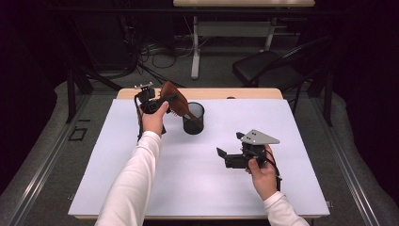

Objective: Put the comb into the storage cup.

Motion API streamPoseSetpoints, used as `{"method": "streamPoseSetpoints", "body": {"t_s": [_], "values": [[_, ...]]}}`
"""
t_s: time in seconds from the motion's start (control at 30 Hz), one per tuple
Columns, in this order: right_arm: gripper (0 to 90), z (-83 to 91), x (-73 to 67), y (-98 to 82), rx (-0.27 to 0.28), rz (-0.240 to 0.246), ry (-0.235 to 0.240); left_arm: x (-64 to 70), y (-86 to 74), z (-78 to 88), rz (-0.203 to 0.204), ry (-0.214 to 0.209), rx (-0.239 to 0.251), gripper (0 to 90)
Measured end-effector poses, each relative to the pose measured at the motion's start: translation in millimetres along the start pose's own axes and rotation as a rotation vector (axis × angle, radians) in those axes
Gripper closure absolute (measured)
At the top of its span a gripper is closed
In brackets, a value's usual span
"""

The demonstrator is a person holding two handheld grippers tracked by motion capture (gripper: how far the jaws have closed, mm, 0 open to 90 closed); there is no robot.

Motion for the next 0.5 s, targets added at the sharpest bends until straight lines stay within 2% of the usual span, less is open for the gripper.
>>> {"method": "streamPoseSetpoints", "body": {"t_s": [0.23, 0.5], "values": [[9.5, -0.2, -0.2, -0.3, -0.002, 0.001, 0.0, -2.7, -0.9, 1.0, 0.017, -0.006, 0.012, 46.2], [10.1, -0.8, -0.5, -0.6, -0.003, 0.005, -0.002, -3.3, -1.0, 1.8, 0.013, -0.004, 0.011, 45.6]]}}
Point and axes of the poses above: each handheld gripper's, and its own axes: z roughly backward along the jaws, y roughly out of its top, x roughly to its right, the point moved 3 cm from there along -z, roughly forward along the jaws, and after that the axes turned 12 degrees about z, right-handed, at the moved point
